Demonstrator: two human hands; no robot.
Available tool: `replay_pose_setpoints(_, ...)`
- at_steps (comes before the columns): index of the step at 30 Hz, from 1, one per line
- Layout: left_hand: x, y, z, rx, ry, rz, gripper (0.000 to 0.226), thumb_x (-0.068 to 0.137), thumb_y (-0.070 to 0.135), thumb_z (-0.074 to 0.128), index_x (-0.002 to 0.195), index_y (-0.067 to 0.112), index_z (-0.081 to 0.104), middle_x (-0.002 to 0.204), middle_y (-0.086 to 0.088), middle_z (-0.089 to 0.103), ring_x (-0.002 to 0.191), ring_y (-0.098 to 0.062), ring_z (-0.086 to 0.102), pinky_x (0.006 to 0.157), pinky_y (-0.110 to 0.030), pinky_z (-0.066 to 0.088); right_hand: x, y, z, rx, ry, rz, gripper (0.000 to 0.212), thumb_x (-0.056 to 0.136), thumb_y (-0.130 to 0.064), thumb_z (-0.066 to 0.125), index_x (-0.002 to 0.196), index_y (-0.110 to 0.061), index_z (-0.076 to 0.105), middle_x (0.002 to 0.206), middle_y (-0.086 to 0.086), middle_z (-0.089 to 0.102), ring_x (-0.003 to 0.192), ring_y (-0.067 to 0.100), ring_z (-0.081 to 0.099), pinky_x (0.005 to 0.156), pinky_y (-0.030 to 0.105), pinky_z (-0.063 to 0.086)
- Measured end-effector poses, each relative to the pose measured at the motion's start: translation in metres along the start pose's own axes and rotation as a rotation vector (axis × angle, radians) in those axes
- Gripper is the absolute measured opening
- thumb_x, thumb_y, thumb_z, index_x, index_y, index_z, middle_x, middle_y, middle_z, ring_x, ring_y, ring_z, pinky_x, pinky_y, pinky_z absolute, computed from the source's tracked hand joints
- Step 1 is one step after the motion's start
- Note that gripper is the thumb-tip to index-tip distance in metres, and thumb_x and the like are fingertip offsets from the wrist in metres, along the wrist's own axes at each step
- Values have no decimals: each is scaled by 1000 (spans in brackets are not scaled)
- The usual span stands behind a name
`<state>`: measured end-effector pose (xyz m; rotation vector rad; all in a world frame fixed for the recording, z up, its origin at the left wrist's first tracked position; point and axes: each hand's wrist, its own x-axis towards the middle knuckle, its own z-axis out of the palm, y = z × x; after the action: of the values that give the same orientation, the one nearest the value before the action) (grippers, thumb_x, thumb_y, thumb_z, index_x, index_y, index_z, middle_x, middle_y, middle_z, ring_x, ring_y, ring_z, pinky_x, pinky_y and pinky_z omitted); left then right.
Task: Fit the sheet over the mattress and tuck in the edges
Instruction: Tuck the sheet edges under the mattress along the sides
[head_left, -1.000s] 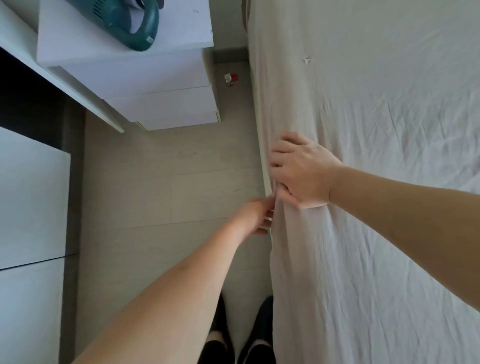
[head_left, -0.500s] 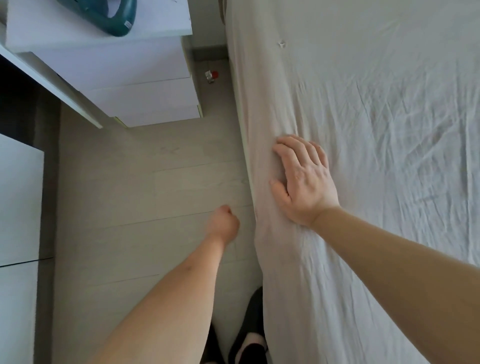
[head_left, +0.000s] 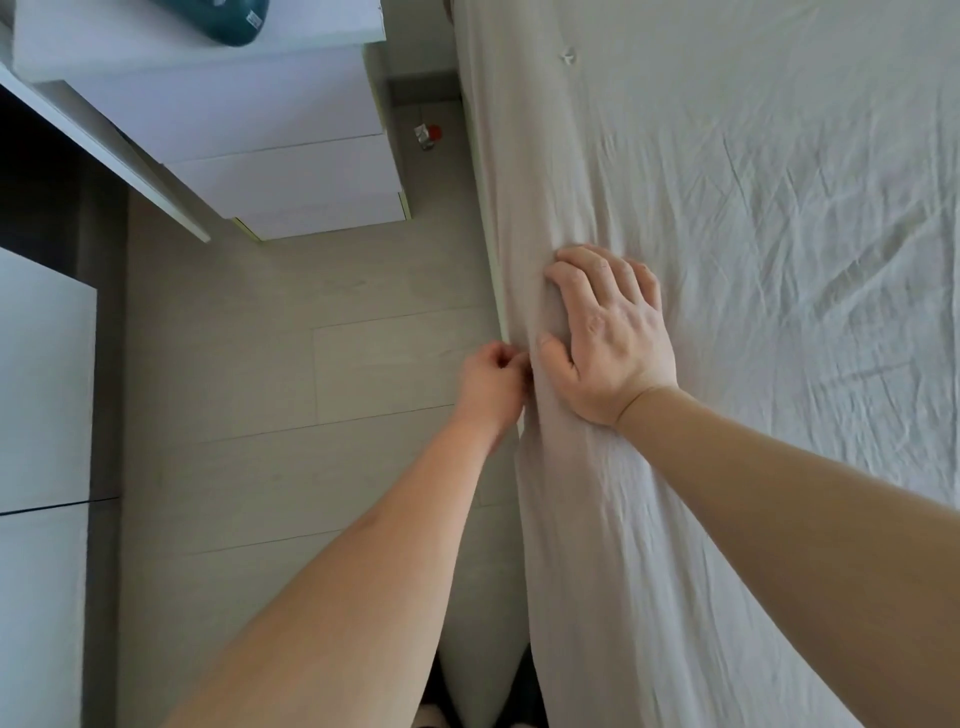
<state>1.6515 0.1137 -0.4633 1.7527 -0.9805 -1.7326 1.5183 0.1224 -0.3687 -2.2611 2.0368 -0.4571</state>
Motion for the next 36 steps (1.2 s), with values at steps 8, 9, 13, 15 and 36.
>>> replay_pose_setpoints(8,-31,12,20,-315,-175,-87,20,101,17,56,113,11,71,88,-4,75,70,-13,69,56,-22,52,0,0,-1,6,6,-4,49,84,-34,55,129,-14,56,141,2,51,135,25,42,118,42,24)
replay_pose_setpoints(9,-34,17,25,-272,-167,-90,20,102,14,53,105,15,72,82,0,76,67,-9,69,55,-20,52,-1,0,-1,4,8,-2,49,85,-35,55,129,-14,56,141,2,51,135,25,42,118,42,23)
replay_pose_setpoints(13,-30,26,33,-38,-49,-27,24,100,6,49,84,14,66,78,-1,67,71,-11,60,53,-13,44,-1,1,1,-6,15,-2,50,84,-36,59,128,-13,57,140,3,52,134,25,42,118,43,23)
replay_pose_setpoints(15,-26,28,34,19,5,26,16,95,3,49,86,4,62,82,-9,61,79,-18,53,56,-14,41,-1,-1,2,-7,18,-2,50,83,-36,60,127,-13,57,140,3,52,134,26,42,117,43,23)
replay_pose_setpoints(36,-2,5,21,123,266,40,33,87,22,65,56,15,56,57,-12,59,50,-15,43,54,-30,37,1,1,-1,26,-28,8,52,81,-35,60,128,-13,57,142,3,52,138,26,42,119,44,23)
